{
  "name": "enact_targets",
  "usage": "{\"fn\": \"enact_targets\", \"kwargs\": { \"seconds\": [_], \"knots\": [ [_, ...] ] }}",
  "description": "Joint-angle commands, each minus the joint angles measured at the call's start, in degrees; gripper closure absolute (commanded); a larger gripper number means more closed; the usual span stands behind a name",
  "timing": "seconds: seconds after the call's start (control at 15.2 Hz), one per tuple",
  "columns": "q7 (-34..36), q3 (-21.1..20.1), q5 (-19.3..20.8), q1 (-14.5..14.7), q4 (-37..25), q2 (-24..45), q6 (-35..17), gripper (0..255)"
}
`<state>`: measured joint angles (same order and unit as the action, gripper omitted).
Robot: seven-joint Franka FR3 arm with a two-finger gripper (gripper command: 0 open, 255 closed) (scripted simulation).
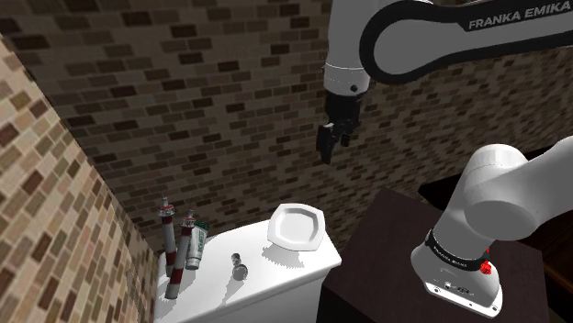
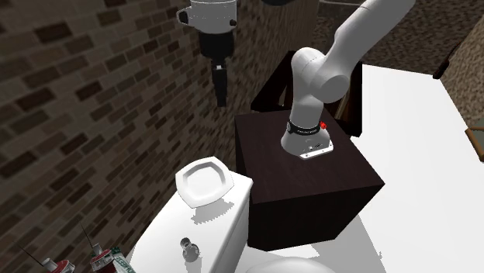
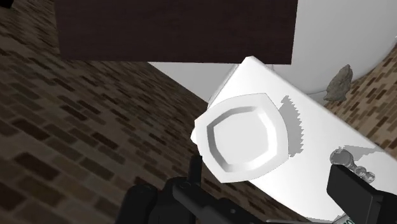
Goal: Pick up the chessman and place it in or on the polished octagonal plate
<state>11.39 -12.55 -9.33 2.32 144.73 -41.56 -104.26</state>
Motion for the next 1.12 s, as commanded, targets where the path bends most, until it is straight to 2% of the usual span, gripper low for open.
{"fn": "enact_targets", "kwargs": {
  "seconds": [0.0,0.33,0.59,0.86,1.06],
  "knots": [
    [3.5,-2.8,-1.4,0.4,0.4,2.4,-3.1,0],
    [11.9,-9.6,-3.4,0.5,-0.2,10.2,-10.8,0],
    [19.3,-15.0,-3.1,-0.3,-2.3,18.1,-16.8,0],
    [27.8,-20.3,0.0,-1.9,-5.8,27.4,-22.3,0],
    [35.4,-23.7,4.8,-2.9,-9.3,35.2,-25.8,0]
  ]
}}
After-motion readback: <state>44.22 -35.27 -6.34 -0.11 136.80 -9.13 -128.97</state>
